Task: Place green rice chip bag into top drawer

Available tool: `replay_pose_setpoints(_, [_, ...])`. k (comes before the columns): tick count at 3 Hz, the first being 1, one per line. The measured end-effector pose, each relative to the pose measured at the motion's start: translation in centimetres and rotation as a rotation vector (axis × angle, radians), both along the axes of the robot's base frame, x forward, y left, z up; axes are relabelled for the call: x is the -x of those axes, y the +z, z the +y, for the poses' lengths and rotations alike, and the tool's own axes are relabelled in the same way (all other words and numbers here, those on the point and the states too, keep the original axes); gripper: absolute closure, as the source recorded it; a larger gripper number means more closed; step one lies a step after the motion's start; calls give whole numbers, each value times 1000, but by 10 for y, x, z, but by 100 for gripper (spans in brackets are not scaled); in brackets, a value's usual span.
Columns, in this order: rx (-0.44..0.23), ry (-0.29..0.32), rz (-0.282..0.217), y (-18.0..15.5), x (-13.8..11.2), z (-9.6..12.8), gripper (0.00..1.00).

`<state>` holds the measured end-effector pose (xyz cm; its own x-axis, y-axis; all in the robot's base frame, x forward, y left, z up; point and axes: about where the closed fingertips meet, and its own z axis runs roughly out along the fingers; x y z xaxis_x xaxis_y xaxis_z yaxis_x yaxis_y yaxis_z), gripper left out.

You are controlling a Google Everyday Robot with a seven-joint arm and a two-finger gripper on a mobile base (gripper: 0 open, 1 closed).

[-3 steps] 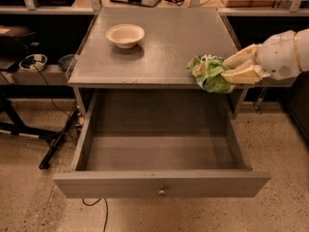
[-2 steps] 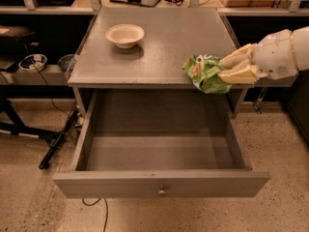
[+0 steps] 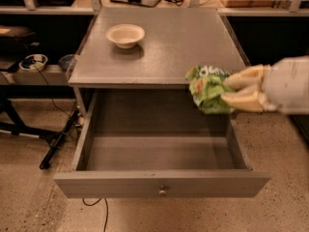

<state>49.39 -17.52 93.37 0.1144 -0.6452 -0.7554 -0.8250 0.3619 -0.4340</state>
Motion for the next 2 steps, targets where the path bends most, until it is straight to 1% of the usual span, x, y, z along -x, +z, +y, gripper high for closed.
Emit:
replay_pose_setpoints(1, [-5, -92, -17, -21, 22, -3, 100])
replay_pose_setpoints(2, [21, -171, -11, -49, 25, -4, 100])
